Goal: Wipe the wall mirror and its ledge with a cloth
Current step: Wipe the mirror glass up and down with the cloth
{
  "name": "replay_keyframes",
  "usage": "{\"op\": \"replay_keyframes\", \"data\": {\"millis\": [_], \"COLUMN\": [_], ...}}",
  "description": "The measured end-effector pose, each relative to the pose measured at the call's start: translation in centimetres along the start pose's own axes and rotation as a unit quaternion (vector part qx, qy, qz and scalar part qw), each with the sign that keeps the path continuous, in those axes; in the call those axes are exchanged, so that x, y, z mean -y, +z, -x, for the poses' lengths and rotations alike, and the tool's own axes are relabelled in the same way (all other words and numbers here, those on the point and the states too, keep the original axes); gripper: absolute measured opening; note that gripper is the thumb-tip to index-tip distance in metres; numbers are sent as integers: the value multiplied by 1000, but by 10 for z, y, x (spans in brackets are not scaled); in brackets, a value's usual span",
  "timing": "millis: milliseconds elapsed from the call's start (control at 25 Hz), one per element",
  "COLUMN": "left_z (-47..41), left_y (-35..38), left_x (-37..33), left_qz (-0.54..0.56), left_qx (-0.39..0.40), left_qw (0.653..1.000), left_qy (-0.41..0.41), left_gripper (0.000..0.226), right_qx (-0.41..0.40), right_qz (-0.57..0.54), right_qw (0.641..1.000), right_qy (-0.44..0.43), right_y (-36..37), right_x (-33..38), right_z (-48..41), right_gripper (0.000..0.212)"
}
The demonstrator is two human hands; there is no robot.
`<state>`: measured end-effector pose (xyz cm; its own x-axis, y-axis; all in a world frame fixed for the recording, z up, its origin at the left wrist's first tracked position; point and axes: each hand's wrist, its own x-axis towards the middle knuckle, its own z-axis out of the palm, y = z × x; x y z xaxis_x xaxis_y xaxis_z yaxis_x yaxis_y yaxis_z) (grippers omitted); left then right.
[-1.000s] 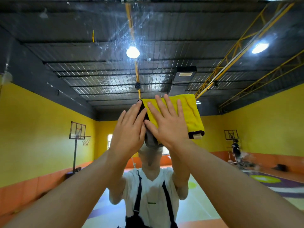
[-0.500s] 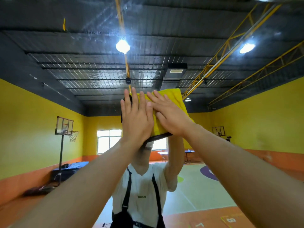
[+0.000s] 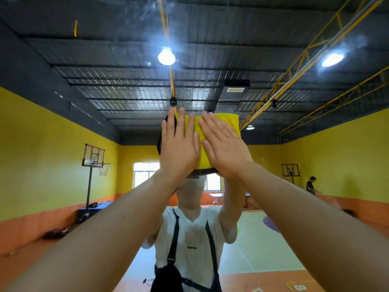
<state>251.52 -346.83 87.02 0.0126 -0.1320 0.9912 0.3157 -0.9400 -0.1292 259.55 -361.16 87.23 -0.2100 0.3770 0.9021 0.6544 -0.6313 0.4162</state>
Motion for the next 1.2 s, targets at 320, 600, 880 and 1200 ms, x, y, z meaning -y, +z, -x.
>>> {"op": "replay_keyframes", "data": {"millis": [320, 600, 880, 1200], "left_z": [9, 56, 110, 185], "left_y": [-2, -1, -4, -6], "left_x": [-6, -13, -25, -47], "left_qz": [12, 22, 39, 53], "left_qx": [3, -19, -7, 33], "left_qw": [1000, 1000, 999, 998], "left_qy": [1, 10, 0, -17], "left_gripper": [55, 50, 48, 48], "right_qx": [-22, -40, -32, -23], "right_qz": [-14, -5, 18, 0], "right_qw": [995, 992, 990, 990], "right_qy": [99, 123, 135, 142], "right_y": [3, 7, 12, 20], "right_x": [15, 36, 57, 85], "right_z": [12, 54, 103, 177], "right_gripper": [53, 51, 51, 51]}}
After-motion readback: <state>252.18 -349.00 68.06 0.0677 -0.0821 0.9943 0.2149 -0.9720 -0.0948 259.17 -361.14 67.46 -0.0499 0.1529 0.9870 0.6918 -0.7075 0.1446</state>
